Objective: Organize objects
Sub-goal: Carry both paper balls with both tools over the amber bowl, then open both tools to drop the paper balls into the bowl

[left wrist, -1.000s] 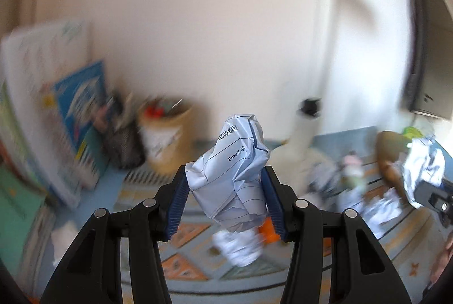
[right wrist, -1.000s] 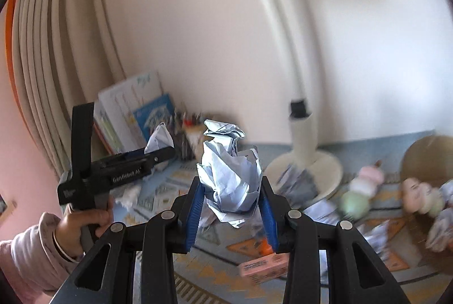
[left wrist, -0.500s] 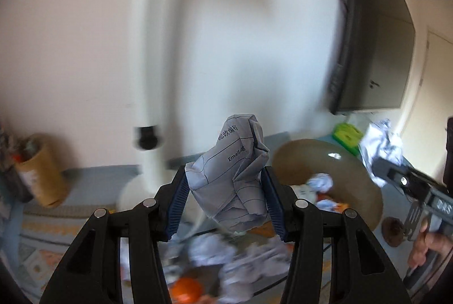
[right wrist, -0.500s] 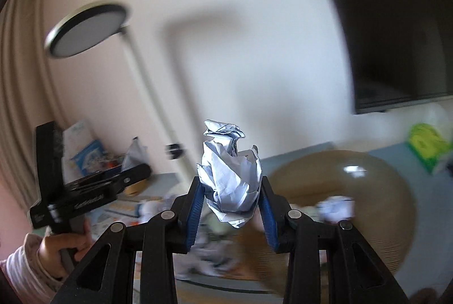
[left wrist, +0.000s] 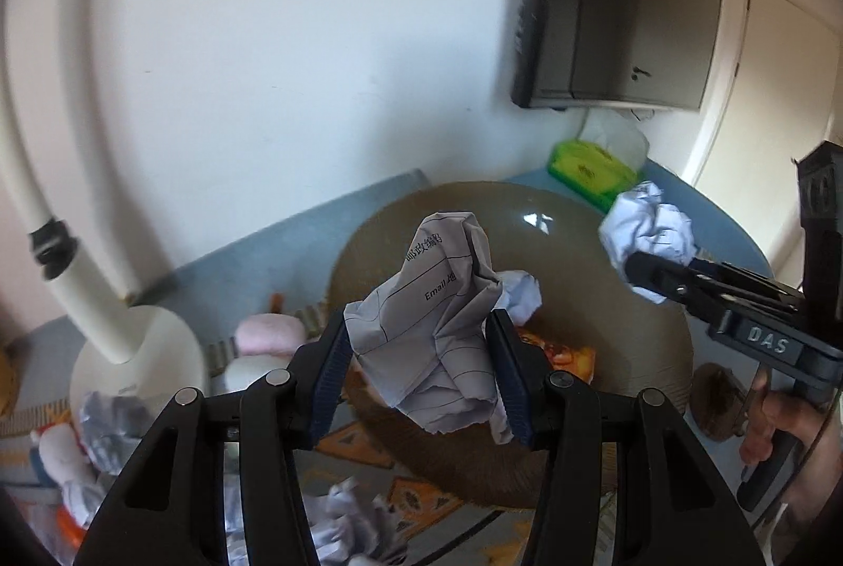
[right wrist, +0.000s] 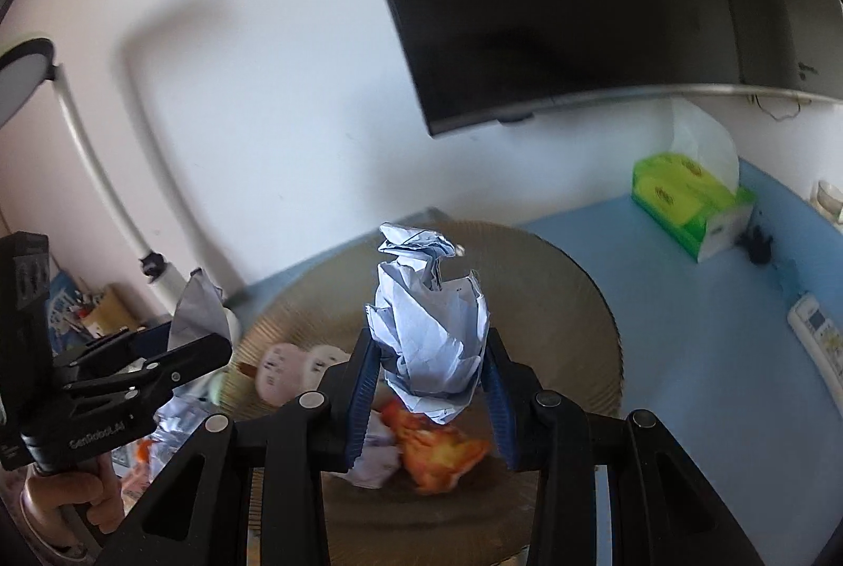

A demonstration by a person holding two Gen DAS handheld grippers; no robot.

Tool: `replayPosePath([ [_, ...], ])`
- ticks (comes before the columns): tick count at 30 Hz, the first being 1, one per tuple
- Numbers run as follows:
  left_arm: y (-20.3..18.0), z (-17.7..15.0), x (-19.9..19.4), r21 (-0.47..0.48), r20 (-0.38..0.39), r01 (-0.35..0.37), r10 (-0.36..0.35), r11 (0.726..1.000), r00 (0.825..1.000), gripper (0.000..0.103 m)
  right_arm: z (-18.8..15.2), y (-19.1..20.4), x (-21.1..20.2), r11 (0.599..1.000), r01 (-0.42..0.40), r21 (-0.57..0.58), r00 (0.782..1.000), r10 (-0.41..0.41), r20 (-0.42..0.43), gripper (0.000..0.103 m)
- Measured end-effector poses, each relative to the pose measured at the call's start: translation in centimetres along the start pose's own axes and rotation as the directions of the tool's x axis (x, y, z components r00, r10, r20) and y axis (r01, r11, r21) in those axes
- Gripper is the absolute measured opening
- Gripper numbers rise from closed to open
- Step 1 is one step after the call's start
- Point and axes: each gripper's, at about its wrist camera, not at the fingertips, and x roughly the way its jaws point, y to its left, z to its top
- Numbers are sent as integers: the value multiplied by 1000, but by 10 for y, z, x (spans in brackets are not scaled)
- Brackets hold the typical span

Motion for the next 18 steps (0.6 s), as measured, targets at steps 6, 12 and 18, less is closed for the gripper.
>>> replayPosePath([
  [6, -12, 3, 14, 12, -25, 40, -40, 999, 999, 55, -3, -11, 17, 998, -31, 57, 999, 31, -8, 42],
  [12, -17, -6, 37, 28, -95, 53, -50, 998, 994, 102, -4, -8, 31, 997, -20, 80, 998, 25, -66, 103],
  [18, -16, -6, 29, 32, -73, 35, -33, 999, 997, 102, -5, 3, 26, 996, -25, 87, 999, 28, -40, 103],
])
